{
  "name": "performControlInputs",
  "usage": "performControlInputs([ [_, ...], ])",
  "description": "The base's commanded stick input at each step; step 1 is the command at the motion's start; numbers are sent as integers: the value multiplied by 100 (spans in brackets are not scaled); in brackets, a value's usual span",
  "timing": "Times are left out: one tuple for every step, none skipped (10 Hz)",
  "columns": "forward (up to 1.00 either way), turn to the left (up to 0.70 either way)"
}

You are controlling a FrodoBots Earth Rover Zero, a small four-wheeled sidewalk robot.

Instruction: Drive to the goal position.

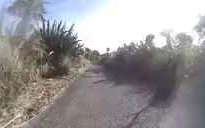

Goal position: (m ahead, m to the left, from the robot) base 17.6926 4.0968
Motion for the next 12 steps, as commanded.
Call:
performControlInputs([
  [45,0],
  [45,0],
  [45,0],
  [45,0],
  [45,0],
  [45,0],
  [45,0],
  [45,0],
  [45,0],
  [45,0],
  [45,0],
  [45,0],
])
